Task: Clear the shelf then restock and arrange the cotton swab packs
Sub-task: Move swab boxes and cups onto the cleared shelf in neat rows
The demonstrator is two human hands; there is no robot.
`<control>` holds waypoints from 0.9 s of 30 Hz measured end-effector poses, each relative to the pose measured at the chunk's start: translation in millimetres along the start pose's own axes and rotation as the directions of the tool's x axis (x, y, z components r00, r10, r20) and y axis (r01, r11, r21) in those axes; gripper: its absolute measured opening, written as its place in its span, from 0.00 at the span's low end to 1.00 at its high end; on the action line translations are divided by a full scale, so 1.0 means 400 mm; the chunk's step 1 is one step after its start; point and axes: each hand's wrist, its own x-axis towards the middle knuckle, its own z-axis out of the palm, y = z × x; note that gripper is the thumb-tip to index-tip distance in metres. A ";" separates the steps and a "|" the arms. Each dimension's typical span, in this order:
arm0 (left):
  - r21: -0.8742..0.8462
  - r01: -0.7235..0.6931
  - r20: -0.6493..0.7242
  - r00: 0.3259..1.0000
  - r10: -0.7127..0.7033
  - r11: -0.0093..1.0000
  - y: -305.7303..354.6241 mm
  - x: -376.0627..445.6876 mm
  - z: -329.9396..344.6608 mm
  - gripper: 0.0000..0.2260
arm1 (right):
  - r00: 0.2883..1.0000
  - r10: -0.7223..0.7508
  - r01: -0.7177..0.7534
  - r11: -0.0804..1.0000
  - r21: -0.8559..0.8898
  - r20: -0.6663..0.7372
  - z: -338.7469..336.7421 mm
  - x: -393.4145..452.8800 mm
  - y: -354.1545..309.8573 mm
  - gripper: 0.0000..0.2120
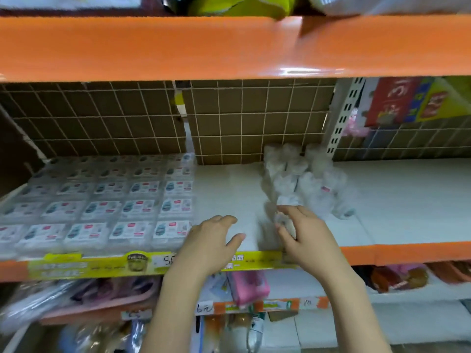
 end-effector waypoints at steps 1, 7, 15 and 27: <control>0.006 0.009 0.001 1.000 -0.009 1.000 0.005 0.004 -0.002 0.21 | 1.000 -0.003 0.003 1.000 0.012 0.002 -0.007 0.001 0.010 0.19; 0.000 -0.004 -0.055 0.998 0.004 1.000 0.032 0.051 -0.013 0.20 | 0.998 0.009 -0.006 0.999 0.052 -0.064 -0.042 0.012 0.068 0.17; -0.061 -0.076 -0.146 0.987 0.067 0.995 0.122 0.142 0.014 0.20 | 0.984 0.115 -0.112 0.993 0.026 -0.135 -0.125 0.016 0.197 0.14; -0.147 -0.003 -0.333 0.942 -0.047 0.989 0.440 0.219 0.132 0.11 | 0.982 0.186 -0.186 0.982 0.011 0.014 -0.315 -0.036 0.606 0.17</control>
